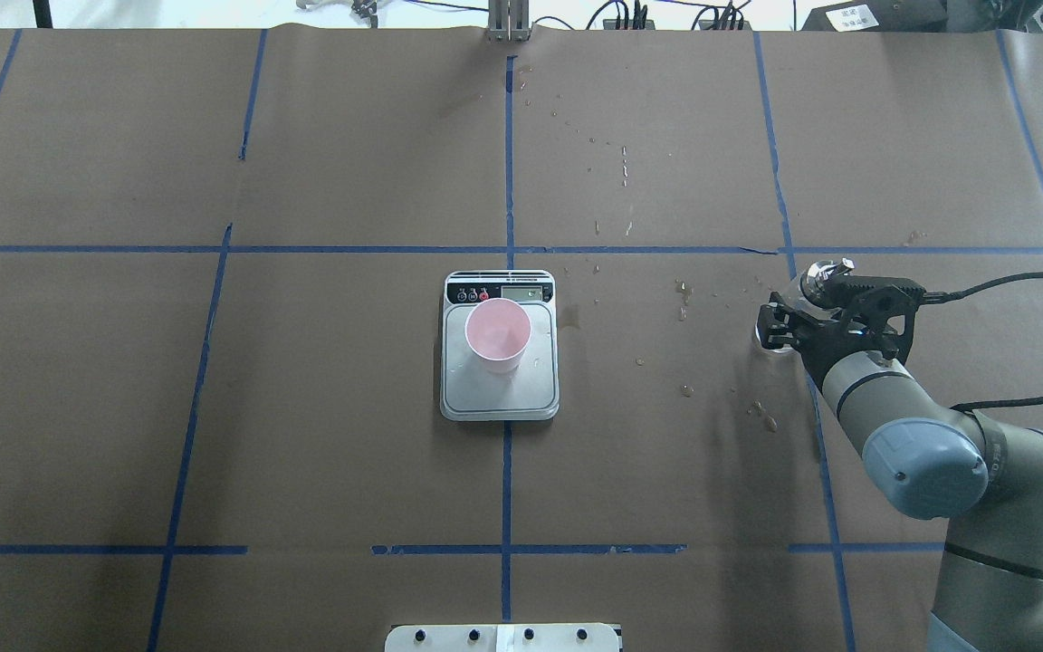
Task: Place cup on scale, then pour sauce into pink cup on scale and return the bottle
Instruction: 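Lower the sauce bottle onto the table with the right gripper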
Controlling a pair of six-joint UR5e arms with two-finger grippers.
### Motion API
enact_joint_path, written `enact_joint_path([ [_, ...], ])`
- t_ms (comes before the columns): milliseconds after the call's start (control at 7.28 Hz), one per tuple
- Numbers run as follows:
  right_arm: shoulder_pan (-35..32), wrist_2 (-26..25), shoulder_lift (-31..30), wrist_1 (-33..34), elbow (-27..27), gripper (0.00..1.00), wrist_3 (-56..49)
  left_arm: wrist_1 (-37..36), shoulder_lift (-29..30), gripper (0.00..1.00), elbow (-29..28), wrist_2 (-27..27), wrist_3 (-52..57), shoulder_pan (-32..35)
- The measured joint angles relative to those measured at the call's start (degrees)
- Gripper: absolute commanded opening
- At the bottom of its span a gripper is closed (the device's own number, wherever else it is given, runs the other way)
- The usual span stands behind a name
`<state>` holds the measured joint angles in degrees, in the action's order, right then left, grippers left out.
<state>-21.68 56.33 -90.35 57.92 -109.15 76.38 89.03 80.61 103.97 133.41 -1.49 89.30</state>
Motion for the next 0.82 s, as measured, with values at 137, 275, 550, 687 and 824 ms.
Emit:
enact_joint_path([
  [137, -0.02, 0.05, 0.00, 0.00, -0.07, 0.48, -0.02, 0.00, 0.04, 1.00, 0.00, 0.00, 0.00, 0.00],
  [275, -0.02, 0.12, 0.00, 0.00, -0.13, 0.74, -0.06, 0.23, 0.06, 1.00, -0.01, -0.01, -0.02, 0.00],
  [550, -0.03, 0.17, 0.00, 0.00, -0.14, 0.93, -0.20, 0.97, 0.04, 1.00, -0.12, -0.07, -0.08, 0.00],
  [687, -0.03, 0.18, 0.00, 0.00, -0.09, 0.99, -0.41, 1.08, 0.04, 1.00, -0.15, -0.08, -0.07, 0.00],
  [824, -0.03, 0.18, 0.00, 0.00, -0.05, 1.00, -0.65, 1.12, 0.03, 1.00, -0.17, -0.08, -0.05, 0.00],
])
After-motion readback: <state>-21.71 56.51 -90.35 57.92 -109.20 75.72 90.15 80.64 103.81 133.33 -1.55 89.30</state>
